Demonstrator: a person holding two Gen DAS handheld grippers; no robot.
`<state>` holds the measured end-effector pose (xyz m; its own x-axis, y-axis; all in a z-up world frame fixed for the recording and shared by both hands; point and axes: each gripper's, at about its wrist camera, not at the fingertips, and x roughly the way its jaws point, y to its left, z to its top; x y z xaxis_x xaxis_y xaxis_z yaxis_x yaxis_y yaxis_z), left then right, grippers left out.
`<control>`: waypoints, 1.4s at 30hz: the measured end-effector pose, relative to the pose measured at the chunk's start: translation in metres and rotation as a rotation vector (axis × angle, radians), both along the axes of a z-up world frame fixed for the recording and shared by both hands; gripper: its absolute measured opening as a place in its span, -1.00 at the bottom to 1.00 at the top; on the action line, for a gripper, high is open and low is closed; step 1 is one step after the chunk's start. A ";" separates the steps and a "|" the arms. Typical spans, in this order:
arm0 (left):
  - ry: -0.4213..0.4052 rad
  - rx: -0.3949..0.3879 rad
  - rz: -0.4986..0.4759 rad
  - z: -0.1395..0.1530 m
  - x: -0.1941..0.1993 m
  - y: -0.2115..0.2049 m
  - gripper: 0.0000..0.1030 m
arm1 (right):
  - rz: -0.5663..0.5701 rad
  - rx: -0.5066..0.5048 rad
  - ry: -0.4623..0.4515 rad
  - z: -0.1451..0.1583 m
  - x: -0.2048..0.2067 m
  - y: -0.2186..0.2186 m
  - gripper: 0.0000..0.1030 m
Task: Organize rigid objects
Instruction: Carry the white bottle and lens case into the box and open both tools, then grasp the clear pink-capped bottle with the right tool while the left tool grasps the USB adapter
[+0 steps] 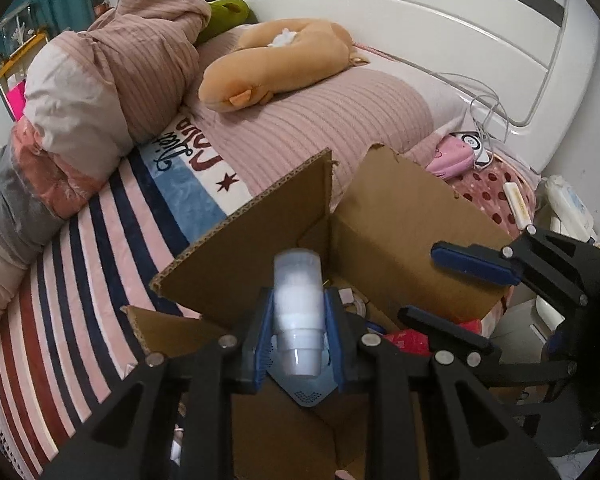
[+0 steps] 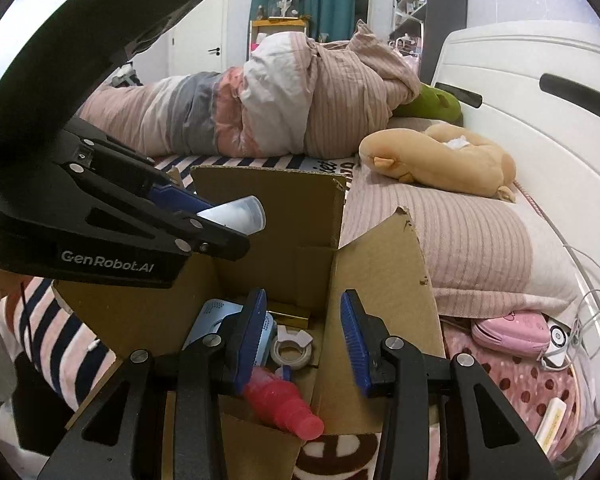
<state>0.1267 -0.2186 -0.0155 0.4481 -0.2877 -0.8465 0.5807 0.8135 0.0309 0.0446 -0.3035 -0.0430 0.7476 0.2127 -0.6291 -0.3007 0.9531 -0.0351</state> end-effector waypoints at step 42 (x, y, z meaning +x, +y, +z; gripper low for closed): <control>0.094 -0.306 0.516 -0.152 -0.045 0.304 0.03 | 0.155 0.033 0.210 -0.133 0.098 0.227 -0.38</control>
